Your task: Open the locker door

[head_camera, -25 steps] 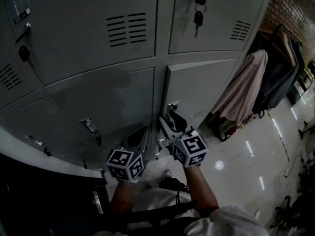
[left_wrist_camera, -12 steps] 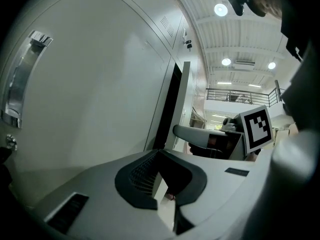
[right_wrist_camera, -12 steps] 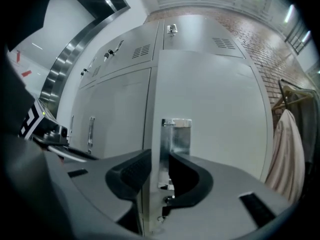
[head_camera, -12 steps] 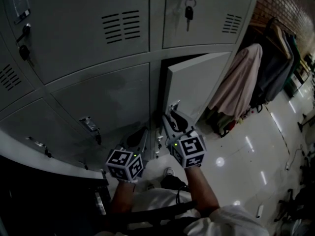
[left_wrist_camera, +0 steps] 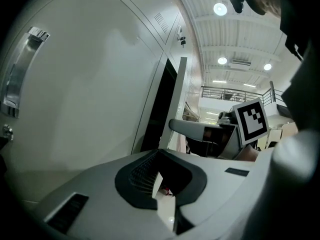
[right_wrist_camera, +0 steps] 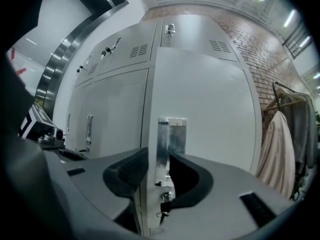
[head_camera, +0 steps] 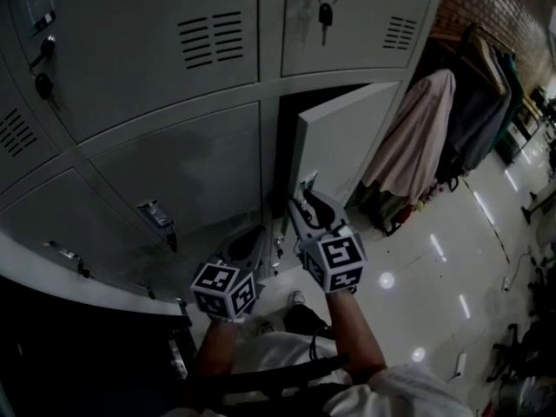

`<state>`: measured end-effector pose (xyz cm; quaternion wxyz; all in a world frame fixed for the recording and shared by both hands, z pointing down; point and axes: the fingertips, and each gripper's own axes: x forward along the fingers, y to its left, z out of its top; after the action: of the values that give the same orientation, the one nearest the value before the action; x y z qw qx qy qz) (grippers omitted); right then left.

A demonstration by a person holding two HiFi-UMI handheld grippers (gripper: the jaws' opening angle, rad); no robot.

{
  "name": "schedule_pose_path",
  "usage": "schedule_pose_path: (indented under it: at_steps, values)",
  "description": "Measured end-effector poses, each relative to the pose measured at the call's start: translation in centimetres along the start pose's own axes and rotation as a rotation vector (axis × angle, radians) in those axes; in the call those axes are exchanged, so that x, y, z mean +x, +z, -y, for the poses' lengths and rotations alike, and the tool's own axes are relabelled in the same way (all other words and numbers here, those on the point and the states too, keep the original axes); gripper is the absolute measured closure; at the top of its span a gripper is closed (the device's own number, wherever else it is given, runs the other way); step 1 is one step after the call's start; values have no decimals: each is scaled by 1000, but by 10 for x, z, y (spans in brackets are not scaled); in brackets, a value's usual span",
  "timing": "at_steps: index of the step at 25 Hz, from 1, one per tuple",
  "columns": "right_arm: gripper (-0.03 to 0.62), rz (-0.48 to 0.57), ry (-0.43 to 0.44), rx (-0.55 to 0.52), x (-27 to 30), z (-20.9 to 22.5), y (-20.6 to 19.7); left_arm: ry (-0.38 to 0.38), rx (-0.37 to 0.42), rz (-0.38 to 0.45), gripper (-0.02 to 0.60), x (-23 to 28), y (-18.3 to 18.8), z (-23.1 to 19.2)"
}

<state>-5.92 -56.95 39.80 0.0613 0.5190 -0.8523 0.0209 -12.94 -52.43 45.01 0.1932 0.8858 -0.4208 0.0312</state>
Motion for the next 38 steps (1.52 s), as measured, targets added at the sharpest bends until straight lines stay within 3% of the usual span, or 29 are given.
schedule_pose_path:
  at_steps: [18, 30, 38]
  values:
    - [457, 13, -78, 1, -72, 11, -7, -154, 13, -31, 583, 13, -20, 62]
    - [514, 14, -69, -35, -128, 31, -11, -190, 3, -28, 583, 35, -28, 118]
    - [536, 26, -68, 15, -171, 69, -19, -212, 17, -35, 583, 55, -40, 167]
